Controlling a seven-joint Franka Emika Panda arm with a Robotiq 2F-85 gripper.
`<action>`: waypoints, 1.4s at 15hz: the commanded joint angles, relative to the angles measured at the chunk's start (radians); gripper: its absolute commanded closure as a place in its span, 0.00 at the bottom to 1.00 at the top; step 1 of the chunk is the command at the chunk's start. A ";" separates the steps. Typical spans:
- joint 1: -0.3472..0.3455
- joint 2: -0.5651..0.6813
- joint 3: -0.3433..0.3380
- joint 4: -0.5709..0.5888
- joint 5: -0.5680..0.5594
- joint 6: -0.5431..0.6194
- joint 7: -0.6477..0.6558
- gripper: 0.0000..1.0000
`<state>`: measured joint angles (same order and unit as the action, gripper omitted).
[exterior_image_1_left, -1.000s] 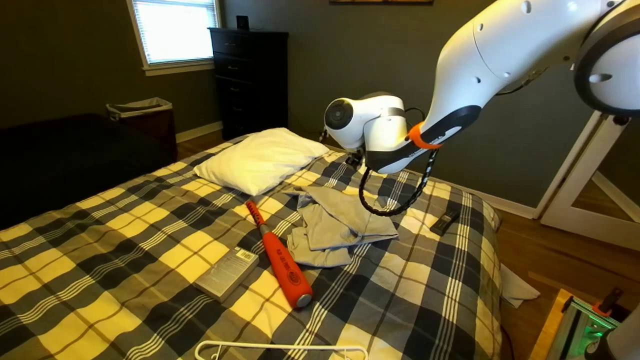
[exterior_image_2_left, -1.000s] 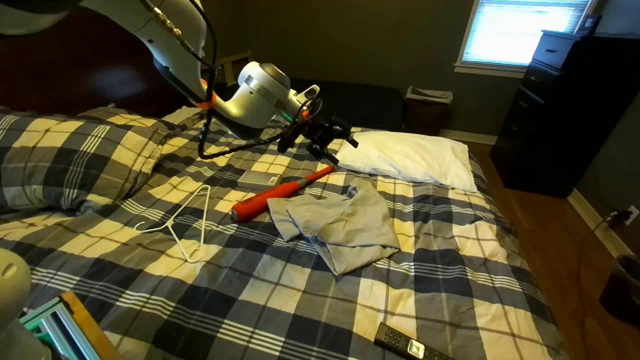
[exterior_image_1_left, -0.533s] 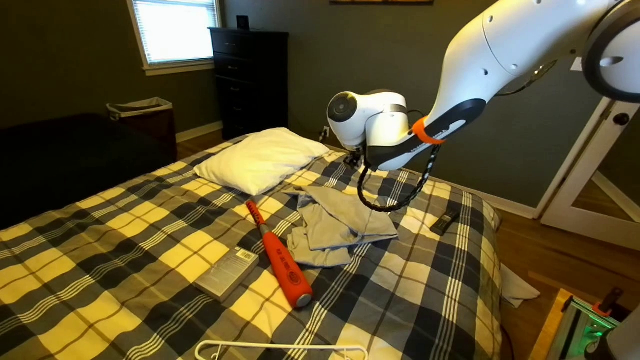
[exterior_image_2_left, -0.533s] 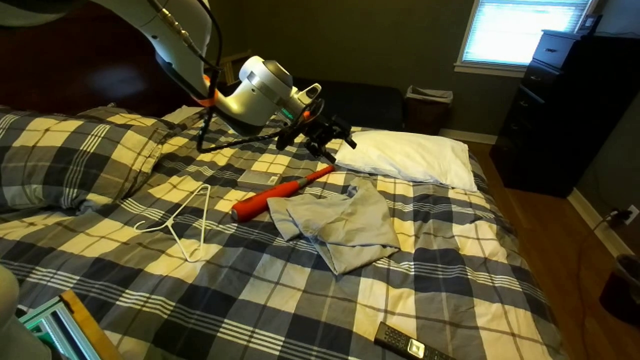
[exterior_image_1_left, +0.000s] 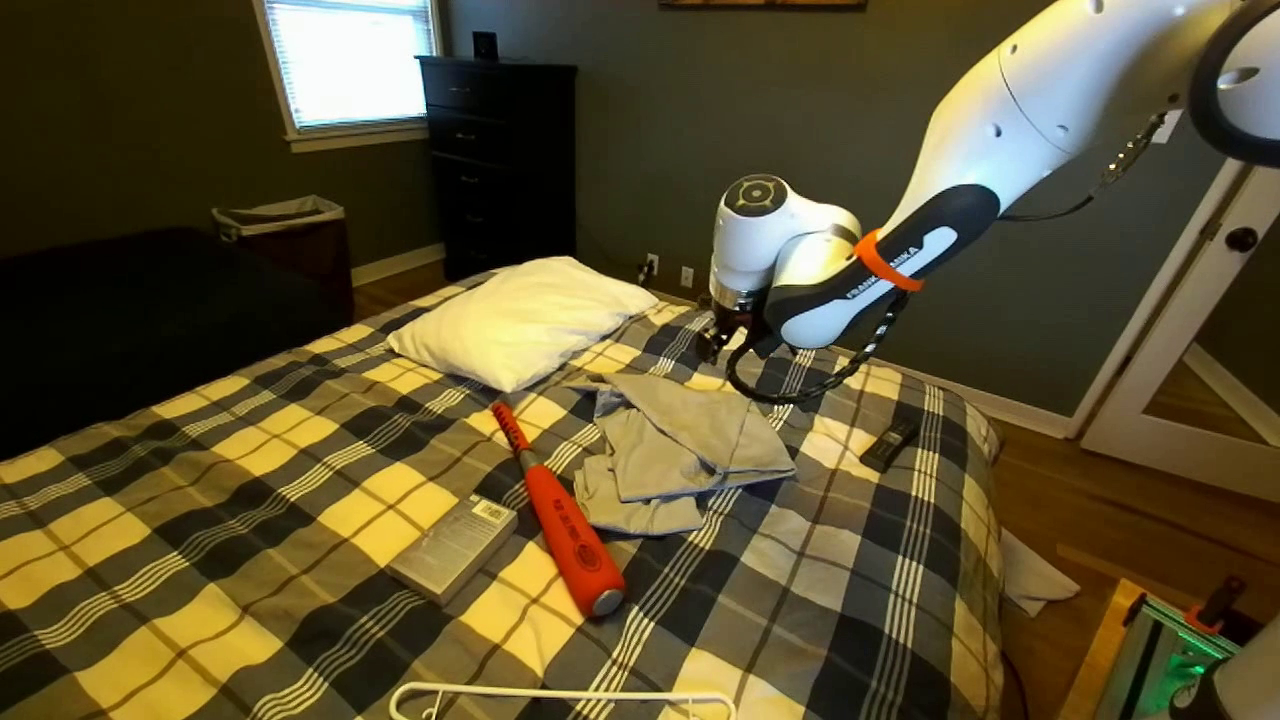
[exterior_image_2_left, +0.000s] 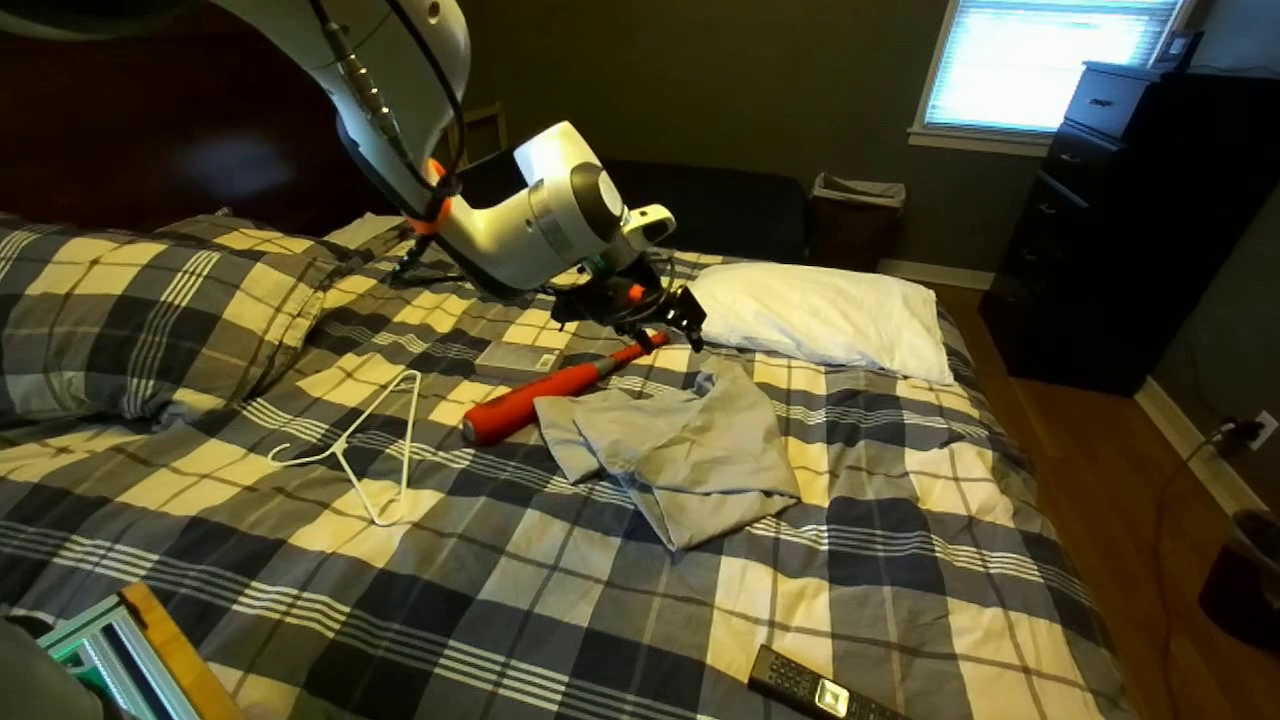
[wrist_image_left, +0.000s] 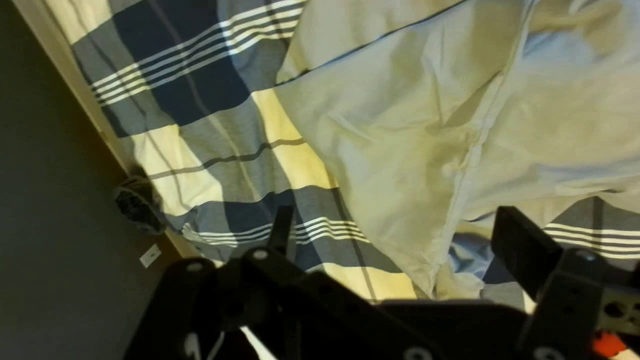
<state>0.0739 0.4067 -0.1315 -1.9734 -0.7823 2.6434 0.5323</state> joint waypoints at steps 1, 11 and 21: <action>-0.086 -0.029 0.059 -0.145 0.215 0.138 -0.158 0.00; -0.080 0.056 0.001 -0.150 0.454 0.063 -0.292 0.00; -0.192 0.274 0.131 0.054 0.706 0.059 -0.599 0.14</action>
<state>-0.0869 0.6138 -0.0330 -1.9880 -0.1274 2.7112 0.0053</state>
